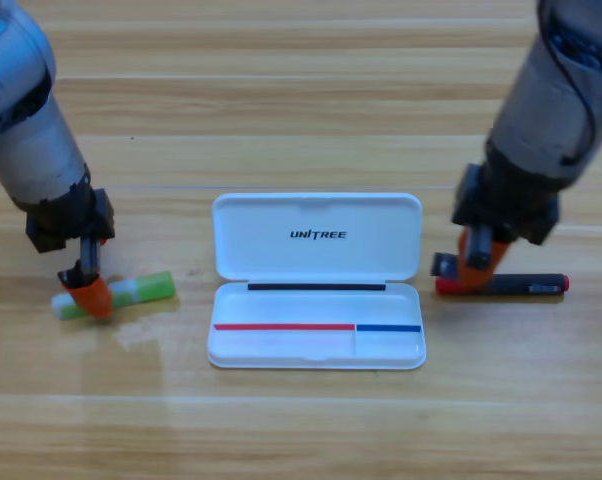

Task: Clean up eraser and pencils

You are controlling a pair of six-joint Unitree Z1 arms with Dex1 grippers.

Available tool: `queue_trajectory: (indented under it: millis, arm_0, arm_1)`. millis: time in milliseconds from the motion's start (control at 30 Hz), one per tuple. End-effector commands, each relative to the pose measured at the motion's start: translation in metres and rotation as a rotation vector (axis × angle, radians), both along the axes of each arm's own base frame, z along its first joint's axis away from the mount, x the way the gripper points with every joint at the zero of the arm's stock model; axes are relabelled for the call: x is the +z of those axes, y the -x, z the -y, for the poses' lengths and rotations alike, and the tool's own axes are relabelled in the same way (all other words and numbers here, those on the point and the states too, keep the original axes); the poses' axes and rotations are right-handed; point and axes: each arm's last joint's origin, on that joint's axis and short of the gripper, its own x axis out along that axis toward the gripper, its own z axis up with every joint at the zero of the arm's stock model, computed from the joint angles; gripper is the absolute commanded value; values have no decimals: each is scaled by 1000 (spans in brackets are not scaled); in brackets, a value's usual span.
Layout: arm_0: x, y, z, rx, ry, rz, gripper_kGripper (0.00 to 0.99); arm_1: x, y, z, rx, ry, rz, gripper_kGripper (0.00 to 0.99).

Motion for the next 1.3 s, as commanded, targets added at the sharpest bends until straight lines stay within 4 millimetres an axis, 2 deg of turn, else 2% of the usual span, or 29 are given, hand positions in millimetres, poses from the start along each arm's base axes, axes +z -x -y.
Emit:
queue_trajectory:
  millis: [33,333,533,667,767,833,867,900,1033,1067,1200,1300]
  arm_0:
    - [-26,4,6,1,-35,-39,954]
    - [-38,11,10,-6,-47,-31,943]
    - [-46,14,8,-11,-51,-38,881]
    - [-47,15,7,-31,-51,-41,692]
    - [-48,15,7,-66,-50,-59,466]
    - [-48,15,6,-89,-55,-61,258]
    - [-47,14,6,-94,-52,-59,120]
    - [-45,14,6,-95,-53,-52,0]
    - [-32,14,2,-82,-50,-11,0]
    - [-29,15,1,-81,-49,-2,0]
    - [-12,16,-2,-88,-51,20,0]
    - [-2,16,-3,-86,-49,30,0]
  arm_1:
    - [-57,1,-47,148,99,-114,0]
    - [-79,-4,-70,215,108,-133,0]
    - [-90,-9,-76,215,113,-146,0]
    - [-92,-10,-79,216,112,-145,0]
    - [-94,-10,-81,218,113,-146,0]
    - [-96,-11,-82,218,115,-146,0]
    - [-97,-12,-82,218,118,-146,31]
    - [-97,-12,-82,218,116,-145,132]
    - [-96,-11,-81,217,120,-142,673]
    - [-95,-11,-81,216,119,-141,755]
    - [-90,-10,-79,217,113,-135,779]
    - [-74,-4,-71,216,113,-129,877]
